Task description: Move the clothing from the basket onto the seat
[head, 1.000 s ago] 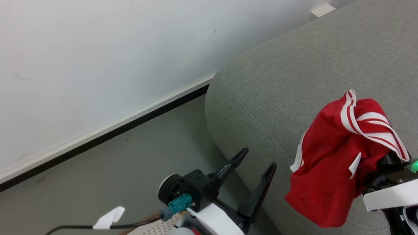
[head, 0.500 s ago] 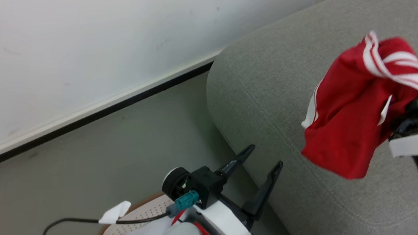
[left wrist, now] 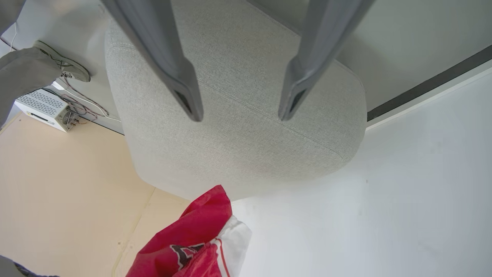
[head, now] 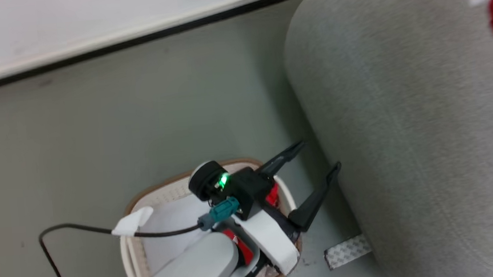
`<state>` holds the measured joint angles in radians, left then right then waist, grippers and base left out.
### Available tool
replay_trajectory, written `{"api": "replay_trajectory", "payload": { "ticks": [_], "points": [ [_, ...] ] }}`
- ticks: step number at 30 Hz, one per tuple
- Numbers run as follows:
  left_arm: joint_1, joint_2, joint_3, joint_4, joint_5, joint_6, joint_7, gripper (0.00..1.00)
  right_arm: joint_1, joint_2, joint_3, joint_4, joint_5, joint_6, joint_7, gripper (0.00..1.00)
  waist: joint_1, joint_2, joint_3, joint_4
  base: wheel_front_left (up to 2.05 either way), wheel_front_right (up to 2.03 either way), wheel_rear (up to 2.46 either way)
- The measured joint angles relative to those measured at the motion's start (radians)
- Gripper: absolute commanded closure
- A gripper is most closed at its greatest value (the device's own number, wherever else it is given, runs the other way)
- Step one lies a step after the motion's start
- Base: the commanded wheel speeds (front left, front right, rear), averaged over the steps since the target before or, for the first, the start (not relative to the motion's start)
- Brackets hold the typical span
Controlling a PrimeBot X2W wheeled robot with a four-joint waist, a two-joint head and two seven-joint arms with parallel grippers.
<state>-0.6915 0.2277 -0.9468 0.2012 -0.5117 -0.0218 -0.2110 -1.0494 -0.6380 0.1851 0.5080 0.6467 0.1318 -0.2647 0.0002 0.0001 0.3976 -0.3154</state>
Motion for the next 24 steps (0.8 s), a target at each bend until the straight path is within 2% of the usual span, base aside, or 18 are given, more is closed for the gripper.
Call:
{"api": "replay_trajectory", "payload": {
  "ticks": [6, 12, 14, 16, 20, 22, 23, 24],
  "points": [
    [-0.043, 0.009, 0.013, -0.019, 0.01, 0.005, 0.008, 0.0, -0.104, -0.041, 0.021, 0.197, -0.06, 0.0, 0.0, 1.0, 0.0, 0.0, 0.095, 0.068, 0.0, 0.0, 0.0],
    [-0.08, 0.011, 0.014, -0.031, 0.019, 0.006, 0.013, 0.0, -0.142, -0.011, 0.046, 0.408, -0.107, 0.0, 0.01, 1.0, 0.0, 0.0, 0.185, 0.117, 0.0, 0.0, 0.0],
    [-0.086, 0.011, 0.014, -0.029, 0.019, 0.006, 0.012, 0.0, -0.141, 0.003, 0.079, 0.468, -0.122, 0.0, 0.043, 1.0, 0.0, 0.0, 0.206, 0.131, 0.0, 0.0, 0.0],
    [-0.089, 0.011, 0.016, -0.027, 0.02, 0.006, 0.011, 0.0, -0.135, 0.02, 0.145, 0.501, -0.141, 0.0, 0.109, 0.91, 0.0, 0.0, 0.218, 0.143, 0.0, 0.0, 0.0],
    [-0.093, 0.013, 0.018, -0.019, 0.019, 0.006, 0.01, 0.0, -0.113, 0.038, 0.21, 0.546, -0.068, 0.0, 0.26, 0.8, 0.0, 0.0, 0.223, 0.151, 0.0, 0.0, 0.0],
    [-0.096, 0.012, 0.02, -0.017, 0.019, 0.005, 0.008, 0.0, -0.113, 0.027, 0.24, 0.536, -0.032, 0.0, 0.298, 0.64, -0.0001, -0.0001, 0.216, 0.15, 0.0, 0.0, 0.0],
    [-0.096, 0.012, 0.023, -0.015, 0.017, 0.005, 0.007, 0.0, -0.112, 0.025, 0.255, 0.528, -0.023, 0.0, 0.303, 0.53, -0.0001, -0.0001, 0.213, 0.148, 0.0, 0.0, 0.0],
    [-0.096, 0.012, 0.024, -0.012, 0.014, 0.006, 0.006, 0.0, -0.112, 0.024, 0.269, 0.523, -0.015, 0.0, 0.308, 0.31, -0.0001, -0.0001, 0.208, 0.146, 0.0, 0.0, 0.0]
  ]
}}
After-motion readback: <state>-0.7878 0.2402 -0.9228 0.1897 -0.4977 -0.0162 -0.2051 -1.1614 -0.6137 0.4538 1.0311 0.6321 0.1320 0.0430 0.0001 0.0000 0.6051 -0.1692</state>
